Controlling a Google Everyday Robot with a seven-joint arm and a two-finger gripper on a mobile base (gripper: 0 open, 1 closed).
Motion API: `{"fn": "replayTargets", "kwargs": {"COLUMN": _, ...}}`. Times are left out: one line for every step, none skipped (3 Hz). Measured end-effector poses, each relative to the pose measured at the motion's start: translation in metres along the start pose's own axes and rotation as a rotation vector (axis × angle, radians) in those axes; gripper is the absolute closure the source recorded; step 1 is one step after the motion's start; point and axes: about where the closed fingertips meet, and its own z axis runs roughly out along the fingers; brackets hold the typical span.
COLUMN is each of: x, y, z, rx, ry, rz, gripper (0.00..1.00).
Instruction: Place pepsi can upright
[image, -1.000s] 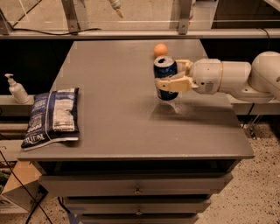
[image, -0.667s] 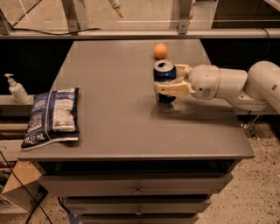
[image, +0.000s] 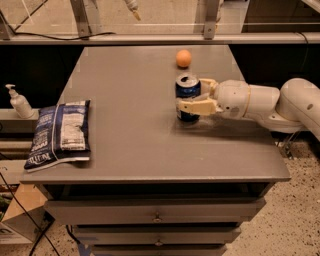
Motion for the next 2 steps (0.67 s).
{"fn": "replayTargets", "kwargs": {"x": 0.0044, "y": 0.0019, "z": 0.0013, "rx": -0.001, "ry": 0.0, "rz": 0.002, "gripper": 0.36}}
{"fn": "replayTargets", "kwargs": {"x": 0.0066, "y": 0.0044, "z": 0.0006, "rx": 0.004, "ry": 0.003, "rz": 0.005, "gripper": 0.12}}
